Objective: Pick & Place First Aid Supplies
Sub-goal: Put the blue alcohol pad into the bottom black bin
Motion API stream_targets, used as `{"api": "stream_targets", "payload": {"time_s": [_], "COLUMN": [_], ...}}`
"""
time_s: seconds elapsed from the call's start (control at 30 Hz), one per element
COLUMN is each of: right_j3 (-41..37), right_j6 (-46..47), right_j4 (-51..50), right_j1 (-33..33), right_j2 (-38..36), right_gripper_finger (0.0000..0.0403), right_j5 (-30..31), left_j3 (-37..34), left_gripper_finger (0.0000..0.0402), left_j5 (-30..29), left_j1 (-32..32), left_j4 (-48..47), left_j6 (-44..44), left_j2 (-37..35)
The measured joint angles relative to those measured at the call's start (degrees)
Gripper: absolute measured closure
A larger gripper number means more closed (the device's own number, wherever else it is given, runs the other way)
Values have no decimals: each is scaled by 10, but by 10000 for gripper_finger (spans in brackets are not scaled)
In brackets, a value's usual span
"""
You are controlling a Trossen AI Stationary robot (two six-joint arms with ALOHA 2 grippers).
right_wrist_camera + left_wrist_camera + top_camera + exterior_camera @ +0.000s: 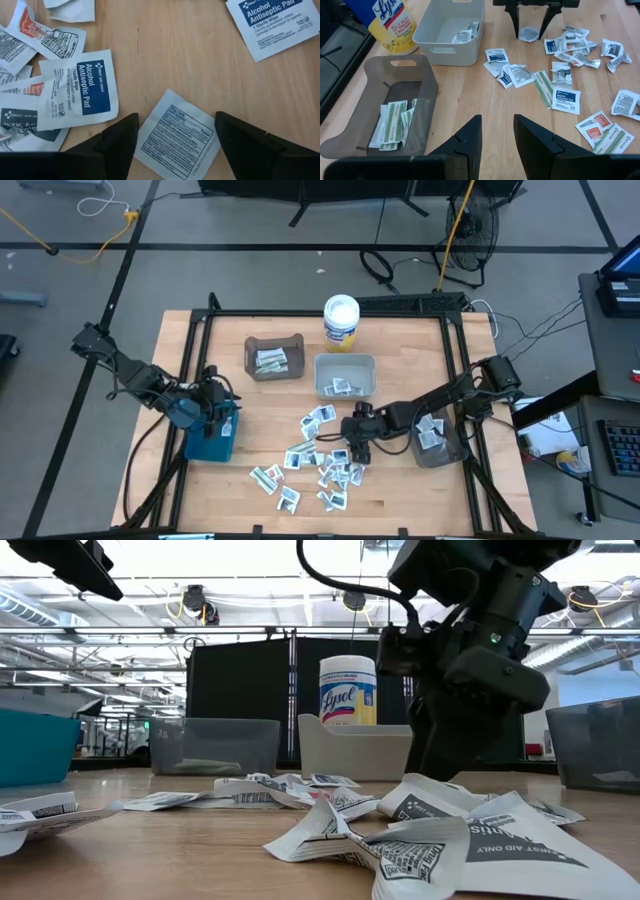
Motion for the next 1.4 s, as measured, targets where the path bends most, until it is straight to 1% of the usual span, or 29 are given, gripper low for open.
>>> {"api": "stream_targets", "payload": {"time_s": [0.17, 0.3, 0.53, 0.8, 1.13, 1.4], "right_j3": [0, -1, -2, -2, -2, -3], "right_j6": [51, 71, 102, 107, 113, 114], "right_j4": [-71, -99, -124, -108, -84, -77], "right_j1": [2, 14, 30, 32, 32, 32], "right_j2": [2, 1, 2, 2, -3, -41], "right_gripper_finger": [155, 168, 222, 289, 343, 389], "right_j5": [-2, 2, 14, 10, 7, 9], "left_j3": [0, 0, 0, 0, 0, 0], "left_gripper_finger": [284, 284, 284, 284, 284, 284], "left_j5": [0, 0, 0, 0, 0, 0], "left_j1": [0, 0, 0, 0, 0, 0], "left_j4": [0, 0, 0, 0, 0, 0], "left_j6": [0, 0, 0, -1, 0, 1], "left_j2": [0, 0, 0, 0, 0, 0]}}
